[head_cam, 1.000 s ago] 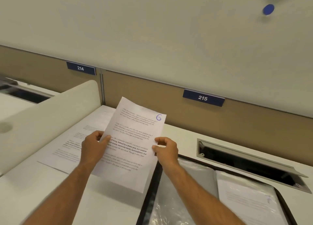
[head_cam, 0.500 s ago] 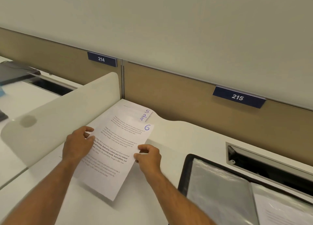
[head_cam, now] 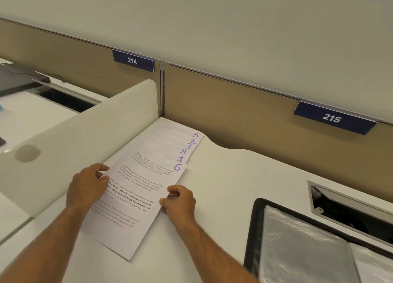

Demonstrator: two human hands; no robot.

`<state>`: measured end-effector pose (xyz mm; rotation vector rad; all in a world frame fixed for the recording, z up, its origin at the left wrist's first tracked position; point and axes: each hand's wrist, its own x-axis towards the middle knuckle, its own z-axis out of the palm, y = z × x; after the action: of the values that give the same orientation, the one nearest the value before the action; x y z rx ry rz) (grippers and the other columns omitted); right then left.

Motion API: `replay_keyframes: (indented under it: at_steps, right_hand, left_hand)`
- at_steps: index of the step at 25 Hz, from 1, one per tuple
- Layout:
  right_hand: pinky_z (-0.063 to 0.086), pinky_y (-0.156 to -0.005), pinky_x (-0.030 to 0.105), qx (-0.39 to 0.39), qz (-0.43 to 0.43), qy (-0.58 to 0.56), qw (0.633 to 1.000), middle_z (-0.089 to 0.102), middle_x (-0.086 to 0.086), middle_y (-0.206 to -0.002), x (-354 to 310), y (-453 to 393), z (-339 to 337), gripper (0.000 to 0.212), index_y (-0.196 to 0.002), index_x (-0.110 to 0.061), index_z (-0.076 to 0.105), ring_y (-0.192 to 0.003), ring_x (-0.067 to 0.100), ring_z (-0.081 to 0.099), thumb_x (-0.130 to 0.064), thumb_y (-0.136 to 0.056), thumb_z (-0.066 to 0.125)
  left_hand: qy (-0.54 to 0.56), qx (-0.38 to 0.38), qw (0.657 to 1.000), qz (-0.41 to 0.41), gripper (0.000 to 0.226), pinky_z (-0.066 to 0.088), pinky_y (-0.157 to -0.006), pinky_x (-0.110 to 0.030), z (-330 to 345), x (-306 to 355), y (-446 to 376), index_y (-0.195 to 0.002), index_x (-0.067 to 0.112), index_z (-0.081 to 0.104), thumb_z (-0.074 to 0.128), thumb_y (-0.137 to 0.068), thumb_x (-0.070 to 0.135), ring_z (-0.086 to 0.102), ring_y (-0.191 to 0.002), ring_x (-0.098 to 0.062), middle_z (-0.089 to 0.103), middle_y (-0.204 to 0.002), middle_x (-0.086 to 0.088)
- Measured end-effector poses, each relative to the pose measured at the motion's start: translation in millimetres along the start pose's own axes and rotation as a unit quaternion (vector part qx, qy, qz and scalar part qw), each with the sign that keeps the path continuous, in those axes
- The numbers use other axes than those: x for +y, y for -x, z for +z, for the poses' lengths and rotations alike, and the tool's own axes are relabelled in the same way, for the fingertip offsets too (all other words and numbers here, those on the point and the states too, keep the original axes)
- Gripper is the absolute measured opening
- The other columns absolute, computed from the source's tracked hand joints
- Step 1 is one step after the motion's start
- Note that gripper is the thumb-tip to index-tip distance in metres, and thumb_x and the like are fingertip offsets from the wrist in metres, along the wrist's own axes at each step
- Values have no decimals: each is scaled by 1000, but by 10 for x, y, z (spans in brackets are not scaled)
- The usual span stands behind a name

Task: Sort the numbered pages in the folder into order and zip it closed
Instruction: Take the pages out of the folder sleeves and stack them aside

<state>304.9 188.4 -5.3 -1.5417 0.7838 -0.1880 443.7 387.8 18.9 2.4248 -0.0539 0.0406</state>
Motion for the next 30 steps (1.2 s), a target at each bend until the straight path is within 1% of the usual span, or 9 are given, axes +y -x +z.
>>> replay_keyframes:
  at_steps: [4,8,10,14,17,22,25,28,30]
  right_hand:
    - [63,-71,41,1,-1,9,1000,65,-1,-84,52,-98,69,37,-104,-13,67,-66,13,65,3,-72,74]
    - [62,-75,44,-2,-27,69,997,64,-7,-82,44,-149,121,40,-104,-19,67,-82,21,71,-9,-66,76]
    - [61,-76,43,-9,-37,104,994,62,-8,-80,49,-150,136,42,-107,-19,67,-84,22,71,-12,-66,76]
    - [60,-81,40,-20,-58,169,984,63,-1,-99,57,-166,146,50,-114,-20,66,-88,22,69,-20,-65,76]
    - [59,-82,40,-31,-66,186,980,62,-2,-99,47,-170,142,51,-116,-18,66,-89,22,68,-20,-66,78]
    - [59,-84,38,-49,-75,181,979,58,-8,-96,66,-179,101,54,-120,-18,64,-91,13,63,-22,-69,81]
    - [59,-83,41,-59,-71,150,984,60,-9,-96,85,-160,69,52,-117,-24,64,-86,12,61,-23,-68,83]
    - [59,-84,44,-65,-59,93,992,62,-7,-100,88,-87,-1,49,-112,-29,65,-86,17,65,-25,-67,86]
    - [60,-82,39,-64,-72,87,992,63,-8,-103,66,-22,-90,46,-110,-31,64,-84,18,66,-26,-71,86]
  left_hand:
    - [-9,-7,1000,-7,24,50,-82,-40,34,-88,-71,-113,24,68,66,-91,16,62,-88,-27,68,-90,4]
    - [-8,-8,1000,-16,24,48,-82,-39,61,-136,-131,-113,25,69,66,-91,17,60,-89,-27,68,-92,4]
    - [-11,-9,1000,-15,25,47,-82,-39,78,-143,-157,-114,26,69,67,-90,17,59,-89,-26,67,-94,4]
    - [-30,-9,999,-13,27,47,-85,-40,104,-161,-189,-117,25,68,66,-91,16,57,-90,-24,64,-99,6]
    - [-44,-7,999,4,30,46,-87,-41,116,-169,-205,-121,23,66,65,-92,15,56,-97,-24,66,-109,3]
    - [-96,1,995,13,39,44,-95,-47,136,-150,-229,-130,23,60,66,-92,19,53,-118,-32,66,-125,-1]
    - [-116,3,993,26,41,42,-95,-47,161,-109,-196,-133,22,57,65,-93,25,51,-120,-33,64,-128,-1]
    - [-100,9,993,62,42,43,-93,-48,190,-49,-103,-132,18,57,67,-93,29,53,-117,-33,65,-126,-3]
    - [-82,9,992,96,44,44,-93,-48,189,34,-29,-131,17,58,69,-91,31,54,-113,-32,66,-124,-3]
